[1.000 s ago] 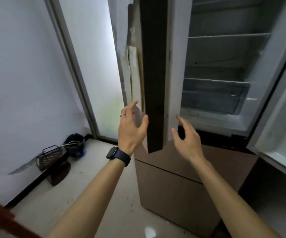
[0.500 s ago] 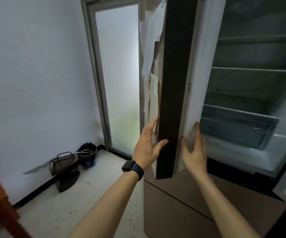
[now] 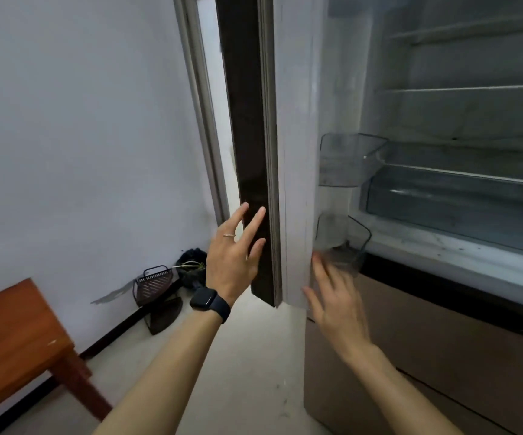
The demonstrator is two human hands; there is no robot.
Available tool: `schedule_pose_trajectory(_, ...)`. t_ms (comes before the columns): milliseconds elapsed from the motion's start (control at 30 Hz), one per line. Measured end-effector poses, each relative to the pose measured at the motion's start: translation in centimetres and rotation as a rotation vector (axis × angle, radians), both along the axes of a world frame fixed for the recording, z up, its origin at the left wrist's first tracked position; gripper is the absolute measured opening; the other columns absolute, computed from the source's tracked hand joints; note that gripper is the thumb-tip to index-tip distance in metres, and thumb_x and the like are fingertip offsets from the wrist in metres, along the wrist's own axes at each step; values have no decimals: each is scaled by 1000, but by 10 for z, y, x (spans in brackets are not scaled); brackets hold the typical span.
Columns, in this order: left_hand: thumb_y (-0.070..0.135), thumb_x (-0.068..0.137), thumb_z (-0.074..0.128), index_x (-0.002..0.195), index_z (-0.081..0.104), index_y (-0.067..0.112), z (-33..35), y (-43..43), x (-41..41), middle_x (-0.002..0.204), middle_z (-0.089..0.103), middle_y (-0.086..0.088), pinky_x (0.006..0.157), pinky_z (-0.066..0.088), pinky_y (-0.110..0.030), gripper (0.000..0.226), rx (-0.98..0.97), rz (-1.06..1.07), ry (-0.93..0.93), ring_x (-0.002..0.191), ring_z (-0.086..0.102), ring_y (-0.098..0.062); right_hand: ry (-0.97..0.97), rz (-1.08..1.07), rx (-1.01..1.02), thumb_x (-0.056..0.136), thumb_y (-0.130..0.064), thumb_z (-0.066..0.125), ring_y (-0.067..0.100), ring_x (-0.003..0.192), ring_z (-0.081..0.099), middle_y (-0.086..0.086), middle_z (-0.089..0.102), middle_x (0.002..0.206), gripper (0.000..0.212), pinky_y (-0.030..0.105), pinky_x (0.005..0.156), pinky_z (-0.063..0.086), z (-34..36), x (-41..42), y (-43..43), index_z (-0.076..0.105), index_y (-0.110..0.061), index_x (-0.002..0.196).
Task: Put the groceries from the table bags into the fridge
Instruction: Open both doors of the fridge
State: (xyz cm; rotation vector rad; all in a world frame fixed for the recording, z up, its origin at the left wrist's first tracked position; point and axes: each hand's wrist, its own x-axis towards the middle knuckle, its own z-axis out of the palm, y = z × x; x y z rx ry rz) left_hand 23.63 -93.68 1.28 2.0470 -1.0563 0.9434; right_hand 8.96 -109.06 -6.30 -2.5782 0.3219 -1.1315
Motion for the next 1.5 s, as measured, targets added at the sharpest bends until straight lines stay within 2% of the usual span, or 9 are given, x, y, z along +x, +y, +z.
schedule_pose_trajectory(100, 49, 92, 59, 151, 38, 29, 4, 4, 5, 155, 35, 6, 107, 44, -32, 66, -141, -151, 278, 138, 38, -7, -16, -8, -126, 91, -27, 71, 23, 125, 49, 5, 47, 151, 77, 40, 92, 52, -4, 32, 21, 31, -18, 156)
schedule_pose_trajectory(233, 66, 86, 59, 158, 16, 28, 8, 7, 35, 165, 15, 11, 114, 20, -17, 93, -133, -194, 449, 145, 13, 7, -44, -70, -137, 88, -30, 66, 24, 132, 43, 4, 41, 155, 66, 46, 99, 46, -15, 61, 41, 44, -22, 149)
schedule_pose_trajectory(400, 56, 92, 59, 159, 7, 31, 0, 12, 97, 164, 20, 7, 120, 29, -37, 88, -139, -286, 592, 149, 22, -6, -47, -231, -155, 91, -39, 58, 32, 150, 22, 2, 28, 163, 65, 59, 115, 21, -32, 93, 29, 39, -30, 152)
schedule_pose_trajectory(533, 53, 96, 54, 157, 5, 41, -2, 13, 141, 156, 34, 12, 114, 39, -43, 79, -121, -311, 673, 139, 40, -7, -44, -267, -315, 89, -29, 69, 34, 148, 27, 4, 38, 158, 69, 63, 117, 16, -36, 128, 30, 41, -32, 151)
schedule_pose_trajectory(767, 45, 100, 51, 158, 6, 37, -5, 15, 168, 138, 38, 23, 100, 39, -22, 74, -90, -351, 607, 124, 48, -4, -107, -288, -412, 84, -11, 76, 35, 145, 31, 9, 42, 152, 79, 65, 112, 29, -42, 156, 33, 39, -27, 152)
schedule_pose_trajectory(867, 47, 101, 49, 158, 6, 36, -11, 14, 170, 144, 54, -2, 100, 44, -30, 73, -89, -319, 570, 124, 55, -20, -88, -249, -403, 86, -12, 77, 36, 143, 31, 8, 37, 151, 78, 66, 107, 35, -39, 151, 29, 37, -28, 152)
schedule_pose_trajectory(967, 52, 100, 45, 156, 3, 41, -12, 11, 171, 123, 64, -14, 96, 50, -44, 71, -99, -299, 587, 109, 61, -29, -66, -245, -377, 88, -13, 75, 37, 142, 31, 7, 36, 151, 78, 66, 106, 36, -36, 155, 30, 36, -29, 152)
schedule_pose_trajectory(1200, 52, 100, 45, 156, -2, 41, 0, 13, 157, 161, 30, -3, 113, 34, -44, 74, -63, -293, 671, 143, 36, -24, 78, -217, -318, 91, -19, 69, 35, 143, 33, 9, 44, 150, 68, 60, 105, 42, -18, 140, 36, 40, -27, 153)
schedule_pose_trajectory(1500, 29, 98, 54, 150, 39, 31, -23, 97, 99, 151, 46, -3, 111, 38, -37, 54, 229, -51, 609, 135, 44, -20, 134, 10, -32, 100, -38, 48, 19, 144, 38, -4, 52, 148, 50, 40, 118, 33, 29, 101, 69, 47, -25, 148)
